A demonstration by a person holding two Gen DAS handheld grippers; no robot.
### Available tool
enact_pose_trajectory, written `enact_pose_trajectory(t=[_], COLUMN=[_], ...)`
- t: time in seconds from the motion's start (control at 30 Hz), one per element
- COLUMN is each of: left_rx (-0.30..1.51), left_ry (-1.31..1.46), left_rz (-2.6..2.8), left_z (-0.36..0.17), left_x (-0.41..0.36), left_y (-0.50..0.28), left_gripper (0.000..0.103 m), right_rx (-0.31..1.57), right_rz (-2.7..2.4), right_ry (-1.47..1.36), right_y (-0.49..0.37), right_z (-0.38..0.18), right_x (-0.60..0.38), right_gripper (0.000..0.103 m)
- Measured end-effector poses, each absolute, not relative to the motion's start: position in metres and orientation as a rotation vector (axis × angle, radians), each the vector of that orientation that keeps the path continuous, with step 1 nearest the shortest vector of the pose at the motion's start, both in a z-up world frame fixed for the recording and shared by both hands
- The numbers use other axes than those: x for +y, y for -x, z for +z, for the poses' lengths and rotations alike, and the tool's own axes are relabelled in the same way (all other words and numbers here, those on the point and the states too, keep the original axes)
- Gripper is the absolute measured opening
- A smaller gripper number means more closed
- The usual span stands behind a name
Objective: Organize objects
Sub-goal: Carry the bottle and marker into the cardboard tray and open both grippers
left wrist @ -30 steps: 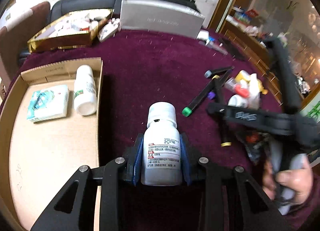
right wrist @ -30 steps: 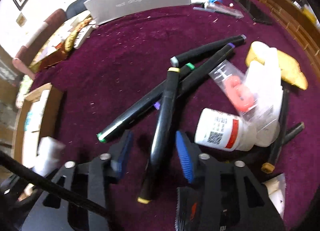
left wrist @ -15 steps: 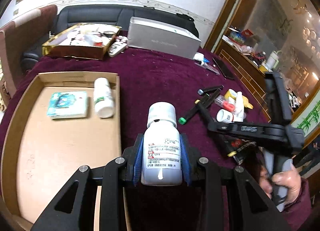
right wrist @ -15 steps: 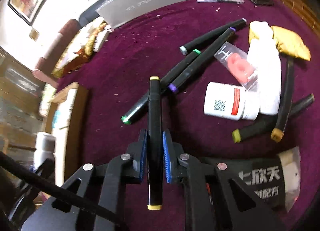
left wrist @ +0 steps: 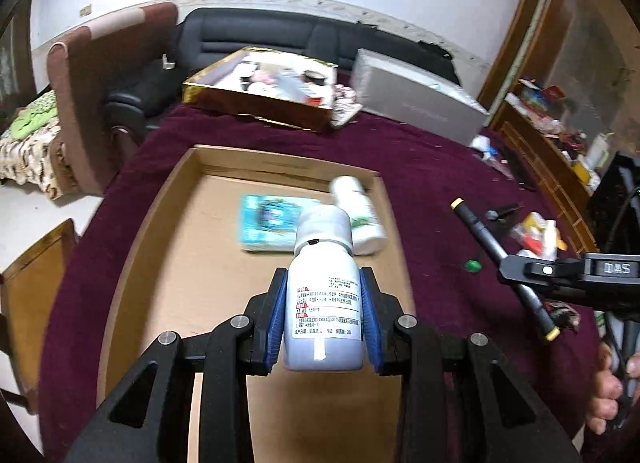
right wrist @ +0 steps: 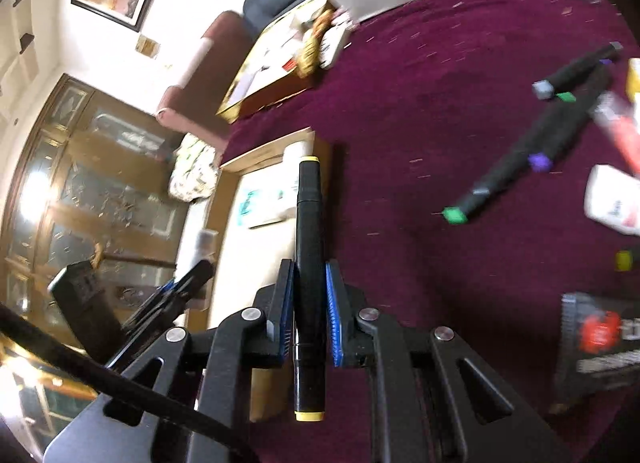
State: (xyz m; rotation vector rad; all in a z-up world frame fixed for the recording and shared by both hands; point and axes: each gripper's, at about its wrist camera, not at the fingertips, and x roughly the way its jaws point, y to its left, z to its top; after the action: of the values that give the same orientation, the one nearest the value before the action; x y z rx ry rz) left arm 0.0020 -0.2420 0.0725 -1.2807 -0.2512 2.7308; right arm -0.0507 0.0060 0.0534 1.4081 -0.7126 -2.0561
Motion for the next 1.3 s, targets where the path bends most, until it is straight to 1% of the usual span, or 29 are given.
enact_pose_trajectory(t=[0.2,0.47,0.63,0.83,1.1,1.3], left_rx=[-0.223,-0.207,-0.224,-0.234,-0.259,-0.33], left_ry=[1.368,1.5,1.544,1.578,1.539,1.444], left_rz=[2.759,2.745,2.734,2.738,2.774,2.793], left_z=[0.059,0.033,0.022,0.017,0.033,0.056], left_x=[-0.273,-0.297,-0.307,-0.312,-0.323,-0.332], left_y=[0.035,0.081,0.097,0.104,0.095,0.076], left_gripper=[0.029,0.029,0.029,0.03,0.03,0.03], right_rx=[-0.751,-0.731,-0.712,-0.704,-0.708,-0.693], right_rz=[-1.955,-1.904,-1.847,-1.84,-1.815,-1.811], right_ry=[-1.437,-1.514,-1.557,-1.574,-1.585,-1.596], right_y=[0.074,0.101,0.102,0.105,0.116,0.123], right_z=[0.044,0.021,0.005,-0.002,-0.007,-0.012], right_x=[-0.047,-0.098,-0.117,-0.129,-0.141,-0.148], right_gripper=[0.013,0.013,0.013,0.013,0.013,0.013])
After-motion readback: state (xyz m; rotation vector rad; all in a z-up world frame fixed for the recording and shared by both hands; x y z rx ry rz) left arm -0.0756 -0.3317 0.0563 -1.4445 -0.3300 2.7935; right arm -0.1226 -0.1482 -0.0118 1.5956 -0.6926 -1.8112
